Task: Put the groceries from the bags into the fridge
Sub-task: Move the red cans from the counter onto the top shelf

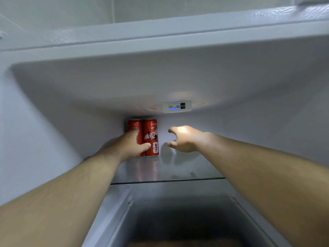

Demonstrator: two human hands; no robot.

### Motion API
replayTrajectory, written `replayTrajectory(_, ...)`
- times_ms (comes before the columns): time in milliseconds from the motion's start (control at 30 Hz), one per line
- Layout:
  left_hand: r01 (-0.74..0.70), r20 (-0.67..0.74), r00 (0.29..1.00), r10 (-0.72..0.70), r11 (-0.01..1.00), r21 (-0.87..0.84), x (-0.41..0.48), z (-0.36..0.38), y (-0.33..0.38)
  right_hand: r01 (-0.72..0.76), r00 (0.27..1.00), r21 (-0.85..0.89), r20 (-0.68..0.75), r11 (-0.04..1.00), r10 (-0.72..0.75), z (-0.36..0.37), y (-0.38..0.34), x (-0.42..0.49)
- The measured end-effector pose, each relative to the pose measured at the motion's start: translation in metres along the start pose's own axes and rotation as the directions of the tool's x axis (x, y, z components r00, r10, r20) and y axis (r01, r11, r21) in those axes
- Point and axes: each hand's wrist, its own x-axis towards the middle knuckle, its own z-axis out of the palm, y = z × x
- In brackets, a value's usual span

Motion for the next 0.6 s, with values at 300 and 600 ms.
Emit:
replayTrajectory(300,0.028,0.013,1.000,-0.028,0.999,-0.019,-0.031,-0.010,0.015,-0.046,0.999,0.086,-0.011,0.995,0.047,-0.013,0.013,-0.044)
replayTrajectory(600,0.007,-0.028,1.000,-0.008,1.000,-0.021,-0.079,-0.015,0.040,-0.099,0.986,0.268,-0.100,0.958,0.130,-0.002,0.005,-0.087)
